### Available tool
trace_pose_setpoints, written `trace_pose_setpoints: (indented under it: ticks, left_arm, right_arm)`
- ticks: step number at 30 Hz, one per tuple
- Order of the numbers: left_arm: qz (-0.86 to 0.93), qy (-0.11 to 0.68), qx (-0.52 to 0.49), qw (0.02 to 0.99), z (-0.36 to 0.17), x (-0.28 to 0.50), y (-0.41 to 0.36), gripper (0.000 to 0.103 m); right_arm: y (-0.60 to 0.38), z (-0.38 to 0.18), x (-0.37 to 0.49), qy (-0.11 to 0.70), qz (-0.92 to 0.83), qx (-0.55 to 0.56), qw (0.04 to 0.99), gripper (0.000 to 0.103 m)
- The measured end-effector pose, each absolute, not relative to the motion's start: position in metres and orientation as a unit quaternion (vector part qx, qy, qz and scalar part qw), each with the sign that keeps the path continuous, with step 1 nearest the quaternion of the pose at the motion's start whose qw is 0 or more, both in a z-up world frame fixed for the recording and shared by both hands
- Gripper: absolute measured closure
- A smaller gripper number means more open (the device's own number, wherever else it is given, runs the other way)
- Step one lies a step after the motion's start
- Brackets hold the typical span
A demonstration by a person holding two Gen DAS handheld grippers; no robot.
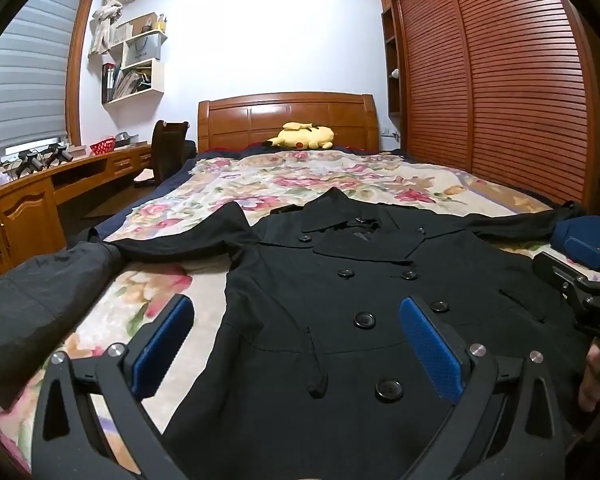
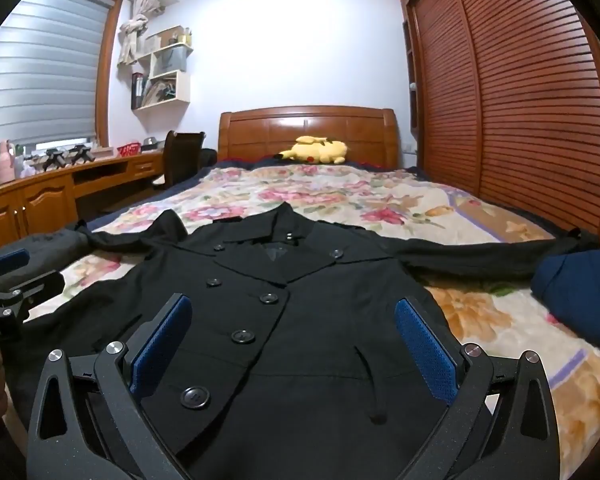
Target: Fold large clothes
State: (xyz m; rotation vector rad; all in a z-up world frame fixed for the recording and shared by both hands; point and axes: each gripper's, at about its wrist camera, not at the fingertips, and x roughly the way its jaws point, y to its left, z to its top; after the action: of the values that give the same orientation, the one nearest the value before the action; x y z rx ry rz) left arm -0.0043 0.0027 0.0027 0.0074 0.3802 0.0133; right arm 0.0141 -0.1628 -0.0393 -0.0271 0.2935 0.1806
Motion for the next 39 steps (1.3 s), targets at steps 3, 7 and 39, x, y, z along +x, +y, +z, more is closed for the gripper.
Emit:
trace_pose_setpoints:
  ticks: [3,7,39]
  left_arm:
    - [0.007,0.189,0.005,0.982,0.0027,-0.0042,0.0028,0.0]
    - [0.007,0.187,0.004,0.982,0.0034,-0.0051,0.0041,0.0]
    - [0.01,0.185,0.004,0.983,0.0061,-0.0066,0.0044,0.0]
  right_arm:
    - [-0.1629,-0.0394,0.0138,0.145,0.09,-0.013,0.985,0.0]
    - [-0.163,-0.0395,0.0136,0.145,0.09,-0.013,0.985,0.0]
    - [-0.1642,-0.0404,0.0147,0.142,0.091,-0.011,0.986,0.0]
